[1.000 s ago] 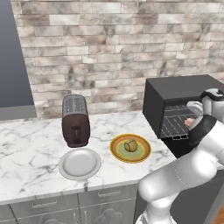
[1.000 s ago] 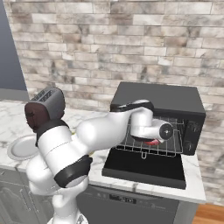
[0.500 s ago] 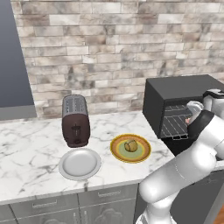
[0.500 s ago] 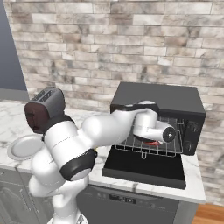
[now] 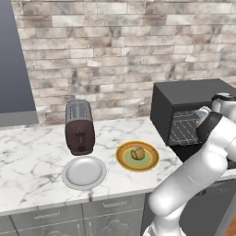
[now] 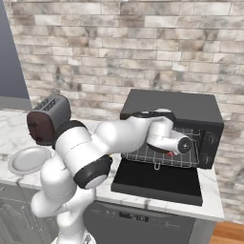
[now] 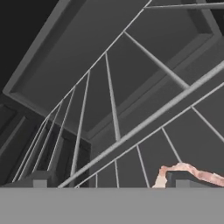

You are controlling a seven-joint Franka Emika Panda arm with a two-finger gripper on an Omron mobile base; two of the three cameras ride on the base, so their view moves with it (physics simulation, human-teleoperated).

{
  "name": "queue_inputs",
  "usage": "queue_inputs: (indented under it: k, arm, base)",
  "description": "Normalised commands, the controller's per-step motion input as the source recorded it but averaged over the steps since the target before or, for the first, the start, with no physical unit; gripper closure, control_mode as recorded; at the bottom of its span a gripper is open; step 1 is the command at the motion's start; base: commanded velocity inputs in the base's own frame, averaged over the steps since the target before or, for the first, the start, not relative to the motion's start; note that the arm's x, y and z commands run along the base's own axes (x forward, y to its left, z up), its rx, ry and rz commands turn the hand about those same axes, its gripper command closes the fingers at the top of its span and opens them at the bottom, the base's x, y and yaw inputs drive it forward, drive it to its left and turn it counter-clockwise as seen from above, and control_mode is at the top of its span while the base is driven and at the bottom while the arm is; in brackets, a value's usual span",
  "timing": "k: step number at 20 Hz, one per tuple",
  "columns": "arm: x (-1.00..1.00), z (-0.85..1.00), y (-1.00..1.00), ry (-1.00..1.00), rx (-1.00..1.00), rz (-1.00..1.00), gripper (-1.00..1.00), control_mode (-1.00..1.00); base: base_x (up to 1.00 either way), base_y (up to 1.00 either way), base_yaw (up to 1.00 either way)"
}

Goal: Open the toaster oven door. Place the bread on the top rack in the toaster oven and place the steak on the bottom rack.

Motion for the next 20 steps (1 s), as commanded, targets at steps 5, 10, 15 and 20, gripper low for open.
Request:
queue_inputs:
  k: [5,10,15,20]
  arm:
    - [0.06,0.01,0.00,-0.01,0.00,0.00,-1.00,-1.00]
    - [0.00,0.02,0.07,-0.06,0.00,0.00,-1.00,-1.00]
    - [0.07,0.00,0.17,-0.03,0.00,-0.01,-1.00,-1.00]
    - [0.13,0.00,0.14,0.00,0.00,-0.04,-1.00,-1.00]
  base:
    - [0.00,0.00,0.00]
    - [0.00,0.00,0.00]
    - [0.00,0.00,0.00]
    - [0.00,0.00,0.00]
